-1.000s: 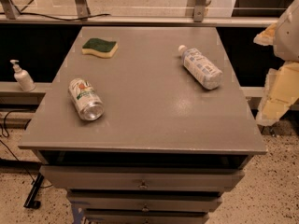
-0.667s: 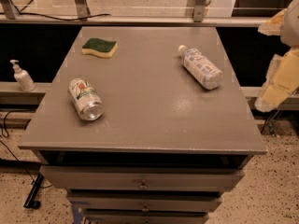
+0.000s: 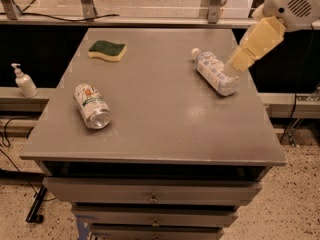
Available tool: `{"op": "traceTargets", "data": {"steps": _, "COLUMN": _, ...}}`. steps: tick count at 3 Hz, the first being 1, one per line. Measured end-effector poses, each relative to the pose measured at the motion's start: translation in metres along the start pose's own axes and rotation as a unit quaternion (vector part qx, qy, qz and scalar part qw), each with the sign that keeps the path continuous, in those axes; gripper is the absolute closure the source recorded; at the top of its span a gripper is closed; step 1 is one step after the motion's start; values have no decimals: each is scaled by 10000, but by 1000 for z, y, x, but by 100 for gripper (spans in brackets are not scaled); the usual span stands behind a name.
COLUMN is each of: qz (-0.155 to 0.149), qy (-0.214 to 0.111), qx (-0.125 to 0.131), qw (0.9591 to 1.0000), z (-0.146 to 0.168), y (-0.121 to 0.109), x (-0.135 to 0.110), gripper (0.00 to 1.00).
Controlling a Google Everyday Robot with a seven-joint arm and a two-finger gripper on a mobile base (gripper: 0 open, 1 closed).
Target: Place blue plastic bottle upright
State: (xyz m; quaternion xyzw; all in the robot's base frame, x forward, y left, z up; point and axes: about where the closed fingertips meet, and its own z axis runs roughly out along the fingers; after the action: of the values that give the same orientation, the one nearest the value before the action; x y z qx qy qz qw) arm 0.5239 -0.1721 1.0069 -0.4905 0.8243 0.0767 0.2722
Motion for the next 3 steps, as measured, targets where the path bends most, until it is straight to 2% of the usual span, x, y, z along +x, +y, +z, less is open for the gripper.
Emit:
{"op": "traceTargets", "data": {"steps": 1, "qz": 306, "qy": -8, "qx": 0, "qw": 9995, "z": 1, "y": 1, "x": -2, "gripper": 0}}
{"op": "traceTargets", "data": {"steps": 2, "qz": 306, "qy": -8, "qx": 0, "qw": 9995, "z": 1, "y": 1, "x": -2, "gripper": 0}}
{"op": "traceTargets", "data": {"steps": 3, "qz": 327, "qy": -96, "qx": 162, "qw": 9993, "z": 8, "y": -9, "x": -9, "gripper": 0}}
